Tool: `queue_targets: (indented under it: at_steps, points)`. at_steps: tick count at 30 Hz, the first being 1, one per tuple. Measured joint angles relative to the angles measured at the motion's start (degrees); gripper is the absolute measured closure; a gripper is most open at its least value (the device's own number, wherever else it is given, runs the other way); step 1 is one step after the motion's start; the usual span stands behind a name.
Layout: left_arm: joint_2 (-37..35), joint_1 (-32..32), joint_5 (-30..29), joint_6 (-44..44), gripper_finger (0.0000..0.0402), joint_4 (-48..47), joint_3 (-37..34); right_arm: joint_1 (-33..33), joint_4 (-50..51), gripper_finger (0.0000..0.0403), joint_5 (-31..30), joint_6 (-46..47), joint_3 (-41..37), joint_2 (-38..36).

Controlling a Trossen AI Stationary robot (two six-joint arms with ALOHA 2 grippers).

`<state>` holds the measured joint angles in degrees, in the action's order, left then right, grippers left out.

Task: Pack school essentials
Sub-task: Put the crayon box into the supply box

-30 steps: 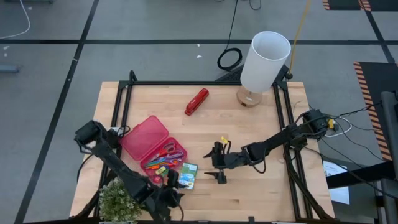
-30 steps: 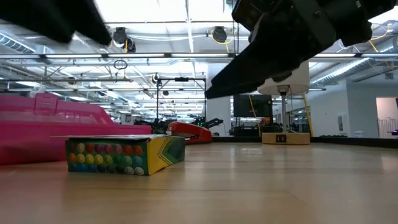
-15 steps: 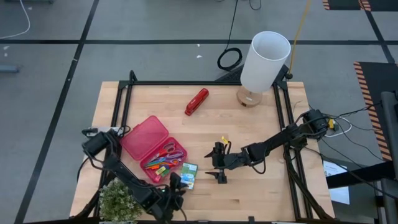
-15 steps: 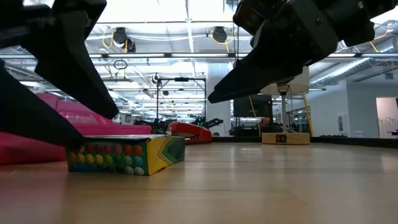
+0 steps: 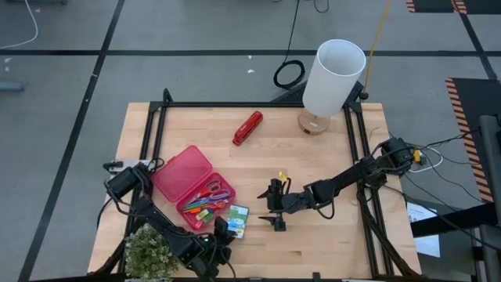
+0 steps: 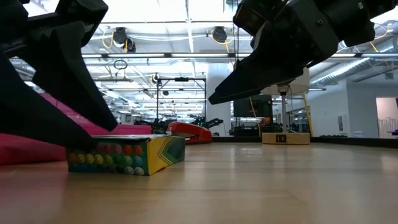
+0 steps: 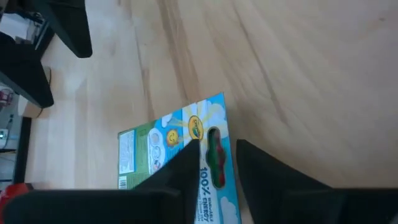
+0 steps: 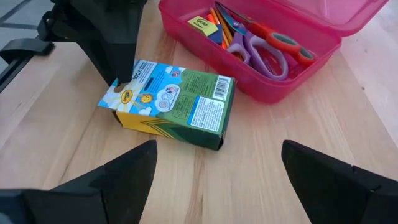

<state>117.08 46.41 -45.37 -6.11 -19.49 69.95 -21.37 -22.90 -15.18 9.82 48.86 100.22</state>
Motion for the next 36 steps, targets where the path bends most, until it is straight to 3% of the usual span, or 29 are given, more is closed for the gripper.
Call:
queue_targets:
  at_steps: [5,8,14,18,23,30,36]
  points:
    - [0.00,-0.04,1.18,0.48,0.0346,-0.01,0.00,0.00,0.00,0.0063,0.00,0.64,0.00,0.00]
    - [0.00,-0.15,2.72,0.01,0.0351,1.12,0.00,0.00,0.02,0.0063,0.02,1.29,0.00,0.00]
    - [0.00,0.16,-0.88,-3.17,0.0286,0.99,0.00,0.00,0.02,0.0063,0.18,1.28,0.00,0.00]
    - [0.00,-0.52,0.04,-3.71,0.0235,0.30,0.00,0.00,0.02,0.0063,0.22,1.27,0.00,-0.02]
    - [1.49,-1.52,2.72,-4.77,0.0217,0.05,0.00,0.01,0.04,0.0063,0.25,1.29,0.00,-0.03]
    - [2.12,0.25,-3.65,-4.18,0.0285,0.20,0.02,0.02,1.11,0.0063,0.28,1.49,0.00,-0.07]
    - [2.12,1.30,-4.27,-3.02,0.0360,0.10,0.02,0.02,1.04,0.0063,0.28,1.47,0.00,-0.07]
